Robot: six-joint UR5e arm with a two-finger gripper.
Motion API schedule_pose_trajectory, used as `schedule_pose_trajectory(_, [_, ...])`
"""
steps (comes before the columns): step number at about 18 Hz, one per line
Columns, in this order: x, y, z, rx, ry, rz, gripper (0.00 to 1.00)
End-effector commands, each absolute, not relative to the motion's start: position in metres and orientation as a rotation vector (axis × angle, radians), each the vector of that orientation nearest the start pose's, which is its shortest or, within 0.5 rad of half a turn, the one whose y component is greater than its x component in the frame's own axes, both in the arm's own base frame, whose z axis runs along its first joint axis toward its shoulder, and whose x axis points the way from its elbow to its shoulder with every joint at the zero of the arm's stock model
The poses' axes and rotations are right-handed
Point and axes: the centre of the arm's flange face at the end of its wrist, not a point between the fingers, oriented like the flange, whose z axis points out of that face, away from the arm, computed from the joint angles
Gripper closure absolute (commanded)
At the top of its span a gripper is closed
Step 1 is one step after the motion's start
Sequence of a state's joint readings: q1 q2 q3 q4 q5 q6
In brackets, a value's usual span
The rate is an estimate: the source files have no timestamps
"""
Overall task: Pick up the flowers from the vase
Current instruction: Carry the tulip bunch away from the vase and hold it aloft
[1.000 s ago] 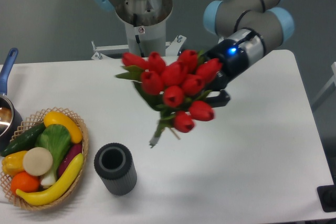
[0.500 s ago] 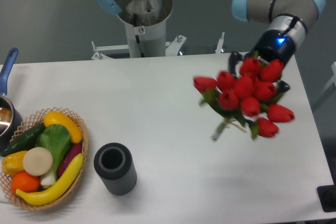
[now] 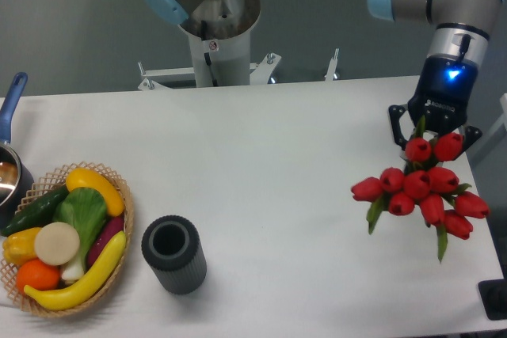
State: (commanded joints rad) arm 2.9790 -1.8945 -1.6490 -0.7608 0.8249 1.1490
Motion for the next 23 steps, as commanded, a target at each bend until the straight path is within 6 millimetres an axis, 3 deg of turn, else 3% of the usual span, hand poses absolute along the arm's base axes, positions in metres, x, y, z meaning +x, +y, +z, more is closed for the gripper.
schedule_pose_trajectory(9, [-0.563,0.28,0.366,-2.503,-0.191,0.252,0.66])
schedule_pose_trajectory(15, [-0.554,0.265,0.349,-2.724,-0.258,0.345,0.65])
schedule_pose_trajectory(23, [-0.534,0.291,0.334,-2.918,-0.207,0.387,0.63])
